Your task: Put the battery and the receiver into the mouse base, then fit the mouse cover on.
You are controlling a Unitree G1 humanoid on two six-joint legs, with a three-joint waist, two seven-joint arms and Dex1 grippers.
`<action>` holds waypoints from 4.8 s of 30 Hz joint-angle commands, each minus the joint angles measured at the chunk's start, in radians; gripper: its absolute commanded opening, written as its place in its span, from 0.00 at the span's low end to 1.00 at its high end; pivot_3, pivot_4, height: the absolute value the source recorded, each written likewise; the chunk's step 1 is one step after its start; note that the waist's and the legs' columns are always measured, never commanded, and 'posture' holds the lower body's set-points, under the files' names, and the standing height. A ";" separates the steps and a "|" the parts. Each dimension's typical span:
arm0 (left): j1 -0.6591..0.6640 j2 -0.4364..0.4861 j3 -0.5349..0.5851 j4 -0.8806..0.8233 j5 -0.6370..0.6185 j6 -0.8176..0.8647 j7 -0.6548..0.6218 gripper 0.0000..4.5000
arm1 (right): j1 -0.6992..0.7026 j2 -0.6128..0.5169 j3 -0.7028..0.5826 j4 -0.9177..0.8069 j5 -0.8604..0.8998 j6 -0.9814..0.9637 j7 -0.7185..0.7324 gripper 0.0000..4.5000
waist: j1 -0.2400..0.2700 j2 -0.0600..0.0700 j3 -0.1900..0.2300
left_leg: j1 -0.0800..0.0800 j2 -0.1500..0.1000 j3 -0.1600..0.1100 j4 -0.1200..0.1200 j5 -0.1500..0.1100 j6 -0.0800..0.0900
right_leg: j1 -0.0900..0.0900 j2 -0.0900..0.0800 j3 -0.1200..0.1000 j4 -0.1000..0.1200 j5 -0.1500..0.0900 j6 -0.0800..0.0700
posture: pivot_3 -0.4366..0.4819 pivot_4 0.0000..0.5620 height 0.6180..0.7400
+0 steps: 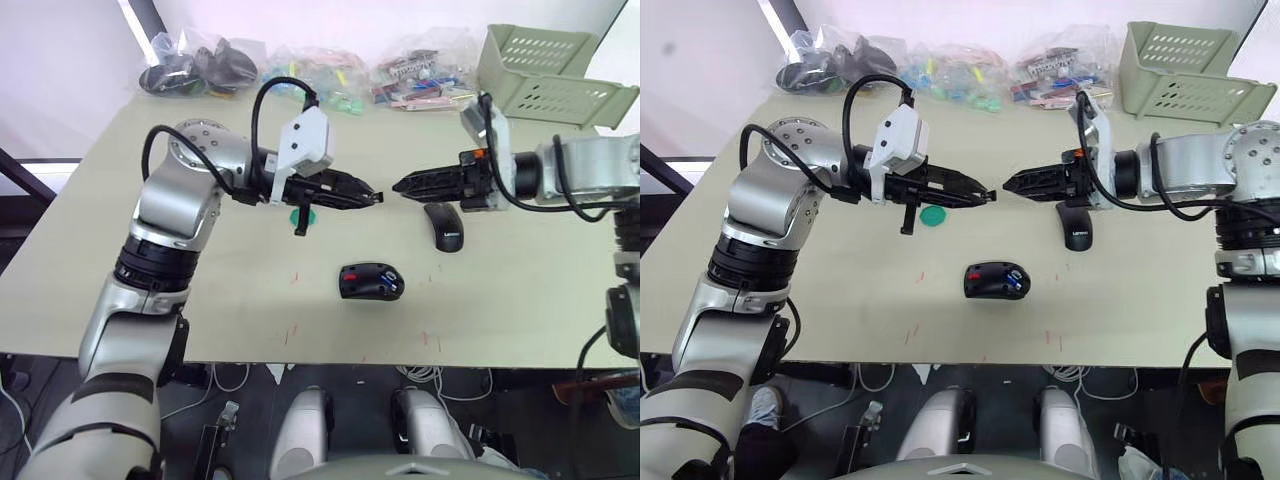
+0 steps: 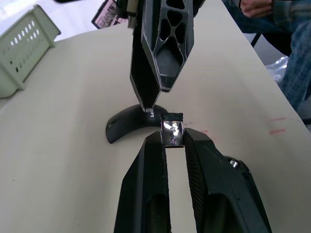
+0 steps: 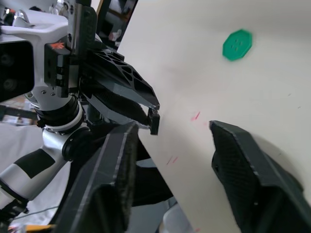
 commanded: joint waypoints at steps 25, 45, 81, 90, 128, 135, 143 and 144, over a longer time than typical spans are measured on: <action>-0.012 0.000 0.008 0.015 0.040 -0.027 -0.014 0.00 | -0.005 0.093 -0.075 0.000 0.033 0.004 -0.105 0.39 | -0.001 0.001 0.001 | -0.001 0.000 0.000 0.000 0.000 0.000 | -0.001 0.000 0.000 0.000 0.000 0.000 | 0.48 0.27 1.00; 0.018 0.010 0.011 -0.050 0.037 0.012 0.009 0.00 | -0.002 0.120 -0.085 -0.004 0.033 0.006 -0.123 0.18 | -0.001 0.001 0.001 | -0.001 0.000 0.000 0.000 0.000 0.000 | -0.001 0.000 0.000 0.001 0.000 0.000 | 0.48 0.27 1.00; 0.022 -0.002 0.011 -0.058 0.037 0.020 0.034 0.00 | 0.017 0.124 -0.084 -0.023 0.033 0.004 -0.125 0.02 | -0.001 0.001 0.001 | -0.001 0.000 0.000 0.000 0.000 0.000 | -0.001 0.001 0.000 0.001 0.000 0.000 | 0.48 0.27 1.00; 0.054 0.009 0.042 -0.084 -0.008 0.070 0.044 0.66 | 0.009 0.111 -0.084 -0.011 0.033 0.009 -0.127 0.00 | -0.001 0.002 0.001 | -0.001 0.001 0.000 0.000 0.000 0.000 | -0.001 0.001 0.000 0.001 0.000 0.000 | 0.48 0.27 1.00; 0.412 0.003 -0.043 -0.173 0.001 0.047 0.113 0.99 | -0.508 -0.033 0.571 -0.335 -0.822 0.106 0.777 0.00 | 0.001 0.006 0.004 | -0.006 0.001 0.002 0.002 0.000 0.000 | -0.013 0.002 0.003 0.011 0.000 -0.001 | 0.48 0.27 1.00; 0.366 -0.034 -0.105 -0.040 0.077 -0.059 0.088 0.99 | -0.475 -0.060 0.641 -0.342 -0.888 0.106 0.806 0.00 | 0.001 0.006 0.004 | -0.005 0.001 0.002 0.002 0.000 0.000 | -0.014 0.002 0.003 0.014 0.000 -0.001 | 0.48 0.27 1.00; 0.298 -0.102 -0.144 0.077 0.146 -0.147 0.075 0.99 | -0.438 -0.106 0.677 -0.375 -0.877 0.106 0.809 0.00 | -0.001 0.006 0.004 | -0.005 0.001 0.003 0.002 0.000 0.000 | -0.014 0.002 0.005 0.015 0.000 -0.001 | 0.48 0.27 1.00; 0.289 -0.110 -0.149 0.088 0.152 -0.154 0.072 0.99 | -0.437 -0.108 0.680 -0.369 -0.874 0.106 0.805 0.00 | -0.001 0.006 0.004 | -0.005 0.001 0.003 0.002 0.000 0.000 | -0.015 0.002 0.005 0.015 0.000 -0.001 | 0.48 0.27 1.00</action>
